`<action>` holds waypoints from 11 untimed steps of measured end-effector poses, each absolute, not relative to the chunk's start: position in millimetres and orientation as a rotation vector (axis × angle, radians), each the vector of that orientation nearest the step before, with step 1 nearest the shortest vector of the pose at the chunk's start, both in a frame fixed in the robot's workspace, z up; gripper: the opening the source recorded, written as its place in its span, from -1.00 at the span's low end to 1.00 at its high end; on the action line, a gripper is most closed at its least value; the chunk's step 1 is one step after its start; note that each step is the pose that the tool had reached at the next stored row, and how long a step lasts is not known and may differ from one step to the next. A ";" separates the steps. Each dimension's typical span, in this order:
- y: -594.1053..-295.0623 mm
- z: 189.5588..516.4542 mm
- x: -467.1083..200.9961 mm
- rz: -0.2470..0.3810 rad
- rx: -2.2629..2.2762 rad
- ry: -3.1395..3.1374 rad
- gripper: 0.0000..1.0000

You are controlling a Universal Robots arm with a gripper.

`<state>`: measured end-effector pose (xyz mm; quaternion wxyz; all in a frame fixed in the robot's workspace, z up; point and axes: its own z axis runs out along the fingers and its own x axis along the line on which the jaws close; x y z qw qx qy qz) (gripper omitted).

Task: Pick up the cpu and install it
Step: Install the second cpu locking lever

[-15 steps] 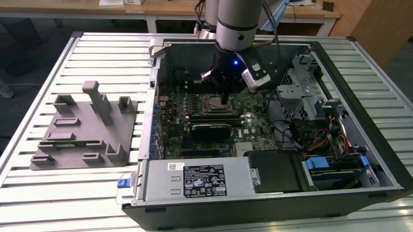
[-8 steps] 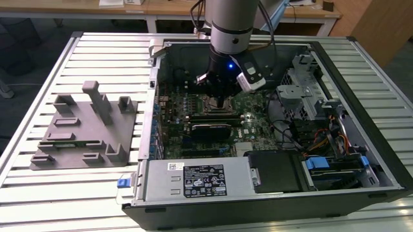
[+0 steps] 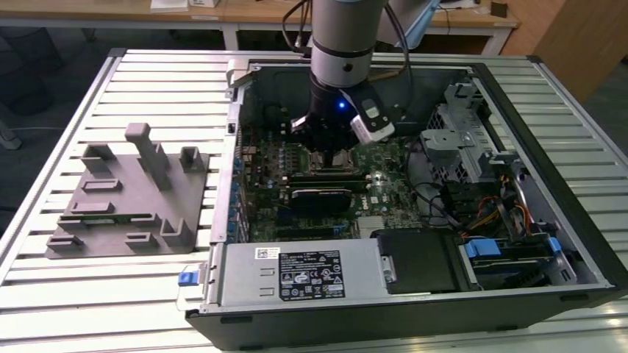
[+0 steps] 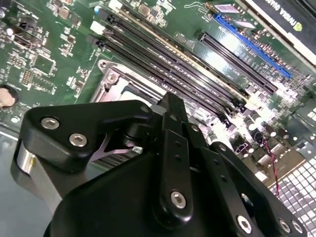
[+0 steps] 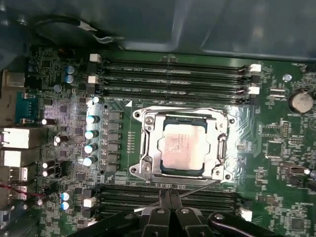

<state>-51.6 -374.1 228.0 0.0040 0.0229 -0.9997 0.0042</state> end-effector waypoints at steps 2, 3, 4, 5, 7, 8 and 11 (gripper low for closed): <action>-374.1 224.5 -52.1 0.013 0.072 -3.133 -0.79; -374.2 222.6 -52.2 0.013 0.072 -3.132 -0.79; -374.1 220.8 -52.4 0.013 0.072 -3.131 -0.79; -374.1 219.1 -52.9 0.013 0.072 -3.131 -0.79; -374.2 216.0 -54.1 0.013 0.072 -3.130 -0.79; -374.2 214.6 -55.3 0.013 0.072 -3.130 -0.79; -375.0 212.3 -60.3 0.013 0.072 -3.130 -0.79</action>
